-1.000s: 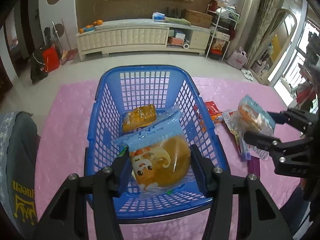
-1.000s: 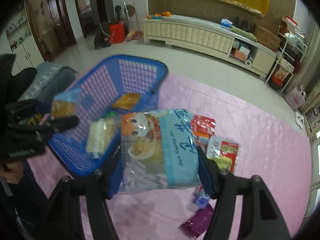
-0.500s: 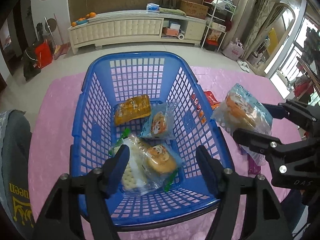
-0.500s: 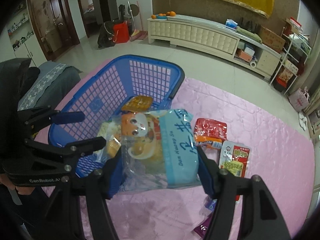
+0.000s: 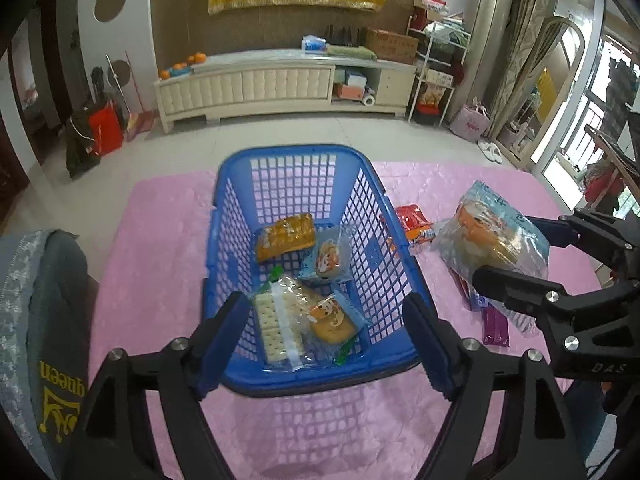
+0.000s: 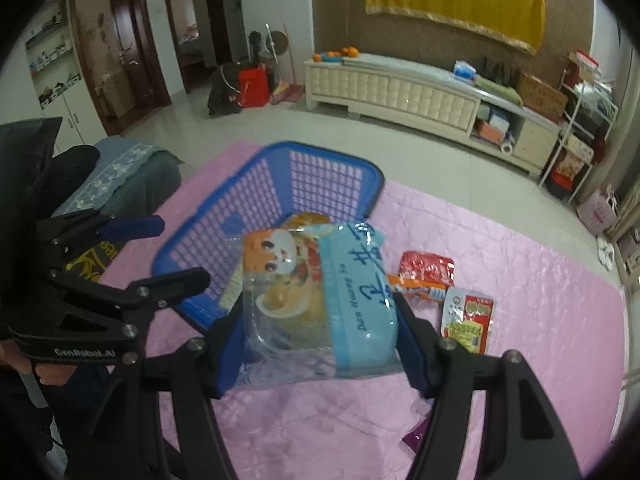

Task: Organize snacks
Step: 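Lower the blue-labelled cake pouch into the basket and open the right gripper, then move both grippers back toward the remaining snacks on the mat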

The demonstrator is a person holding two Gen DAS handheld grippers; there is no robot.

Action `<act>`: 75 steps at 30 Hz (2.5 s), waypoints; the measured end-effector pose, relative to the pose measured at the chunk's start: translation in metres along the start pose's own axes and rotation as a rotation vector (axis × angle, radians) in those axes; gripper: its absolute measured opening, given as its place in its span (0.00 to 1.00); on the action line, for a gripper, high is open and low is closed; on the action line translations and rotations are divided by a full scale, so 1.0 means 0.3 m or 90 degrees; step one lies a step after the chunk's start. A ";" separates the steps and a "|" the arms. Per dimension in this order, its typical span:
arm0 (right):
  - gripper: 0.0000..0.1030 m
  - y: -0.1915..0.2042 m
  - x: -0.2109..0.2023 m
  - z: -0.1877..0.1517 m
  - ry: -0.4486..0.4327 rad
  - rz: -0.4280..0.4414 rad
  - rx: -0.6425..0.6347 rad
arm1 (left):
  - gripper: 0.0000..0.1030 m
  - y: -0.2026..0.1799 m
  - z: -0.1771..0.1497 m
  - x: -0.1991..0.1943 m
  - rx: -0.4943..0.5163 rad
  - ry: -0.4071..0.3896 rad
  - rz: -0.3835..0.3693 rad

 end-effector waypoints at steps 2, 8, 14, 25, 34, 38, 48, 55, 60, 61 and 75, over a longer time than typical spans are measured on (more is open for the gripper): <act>0.68 0.027 -0.011 0.016 -0.006 0.001 -0.007 | 0.76 0.013 0.001 -0.029 -0.004 -0.010 0.005; 0.68 0.082 0.016 0.058 -0.008 0.008 -0.022 | 0.77 0.113 0.001 -0.078 -0.030 -0.031 0.022; 0.68 0.141 0.092 0.105 -0.002 0.020 -0.033 | 0.77 0.219 -0.003 -0.083 -0.064 -0.041 0.041; 0.69 0.250 0.274 0.107 0.063 0.035 -0.069 | 0.77 0.348 -0.049 -0.031 -0.093 -0.026 0.048; 0.69 0.284 0.371 0.093 0.098 0.038 -0.070 | 0.77 0.391 -0.062 -0.009 -0.101 -0.018 0.050; 0.69 0.302 0.394 0.102 0.103 0.042 -0.066 | 0.77 0.393 -0.062 -0.002 -0.108 -0.014 0.048; 0.70 0.308 0.408 0.102 0.107 0.047 -0.063 | 0.77 0.409 -0.070 0.013 -0.119 -0.007 0.044; 0.74 0.294 0.392 0.084 0.113 0.036 -0.058 | 0.77 0.393 -0.073 -0.016 -0.108 -0.014 0.045; 0.76 0.279 0.328 0.083 0.095 0.034 -0.055 | 0.77 0.360 -0.072 -0.039 -0.100 -0.020 0.045; 0.76 0.269 0.312 0.084 0.091 0.031 -0.055 | 0.77 0.353 -0.071 -0.046 -0.099 -0.022 0.045; 0.77 0.118 0.097 0.016 0.045 0.007 -0.009 | 0.77 0.155 -0.052 -0.152 -0.037 -0.054 0.037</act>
Point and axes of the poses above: each gripper's, at about its wrist camera, not at the fingertips, and x roughly the way its jaws point, y to its left, z to its top, the point moved 7 cm from there along x, roughly the way its jaws point, and after that the axes turned 6 degrees about -x, right-handed, at the moved point
